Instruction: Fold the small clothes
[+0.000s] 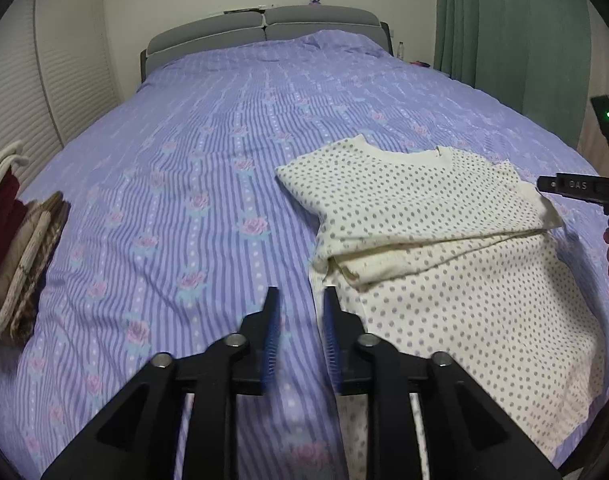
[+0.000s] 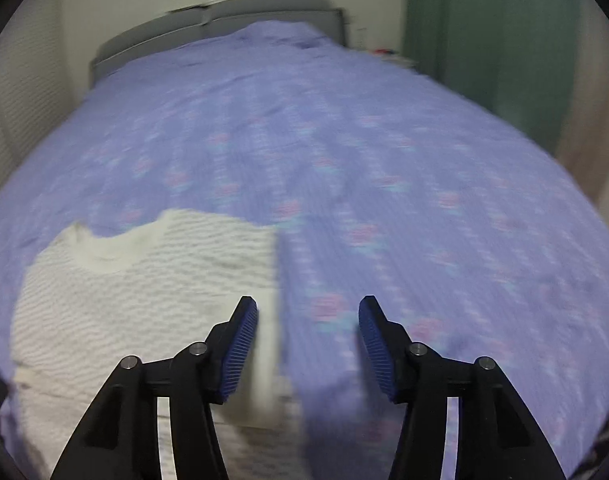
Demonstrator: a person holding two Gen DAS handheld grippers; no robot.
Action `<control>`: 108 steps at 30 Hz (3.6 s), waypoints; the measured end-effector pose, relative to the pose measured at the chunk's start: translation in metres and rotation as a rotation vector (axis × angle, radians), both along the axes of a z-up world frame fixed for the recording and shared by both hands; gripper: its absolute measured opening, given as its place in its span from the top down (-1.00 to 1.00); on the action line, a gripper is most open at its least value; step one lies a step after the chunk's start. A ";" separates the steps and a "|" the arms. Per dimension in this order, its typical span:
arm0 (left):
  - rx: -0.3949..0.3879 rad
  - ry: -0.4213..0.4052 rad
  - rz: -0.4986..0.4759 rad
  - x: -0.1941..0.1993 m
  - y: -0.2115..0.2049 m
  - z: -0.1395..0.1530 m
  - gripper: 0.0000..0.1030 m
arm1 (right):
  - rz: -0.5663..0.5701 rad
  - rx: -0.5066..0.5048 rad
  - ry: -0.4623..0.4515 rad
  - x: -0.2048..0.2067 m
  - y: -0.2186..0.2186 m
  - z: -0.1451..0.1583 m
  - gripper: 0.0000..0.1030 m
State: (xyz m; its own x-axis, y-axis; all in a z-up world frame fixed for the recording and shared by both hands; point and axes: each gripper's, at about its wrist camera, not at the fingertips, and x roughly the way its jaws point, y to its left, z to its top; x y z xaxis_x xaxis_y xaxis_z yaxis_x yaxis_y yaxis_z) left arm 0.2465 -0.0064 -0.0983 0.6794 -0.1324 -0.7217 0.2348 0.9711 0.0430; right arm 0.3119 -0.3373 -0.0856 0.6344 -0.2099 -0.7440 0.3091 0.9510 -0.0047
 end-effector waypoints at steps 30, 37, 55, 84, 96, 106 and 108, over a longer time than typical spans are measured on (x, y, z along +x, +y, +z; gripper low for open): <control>0.084 -0.093 -0.080 -0.023 -0.031 0.031 -0.14 | 0.242 0.152 -0.058 -0.006 -0.003 0.016 0.09; 0.033 -0.092 -0.132 0.054 -0.022 0.044 -0.14 | 0.159 0.180 -0.027 0.000 -0.002 0.004 0.16; -0.053 0.076 -0.393 0.145 -0.043 0.020 0.01 | 0.120 0.260 -0.009 0.015 -0.001 -0.020 0.25; 0.118 0.311 -0.732 0.179 -0.057 -0.003 0.87 | 0.146 0.140 -0.011 0.025 0.007 -0.007 0.74; 0.137 0.301 -0.734 0.173 -0.044 0.001 0.91 | 0.130 0.162 -0.062 0.016 0.001 0.009 0.46; 0.174 0.289 -0.688 0.175 -0.030 0.001 0.95 | 0.127 0.169 0.001 0.024 0.008 -0.012 0.73; 0.160 0.288 -0.695 0.173 -0.028 0.003 0.95 | 0.136 0.156 -0.002 0.023 0.010 -0.010 0.73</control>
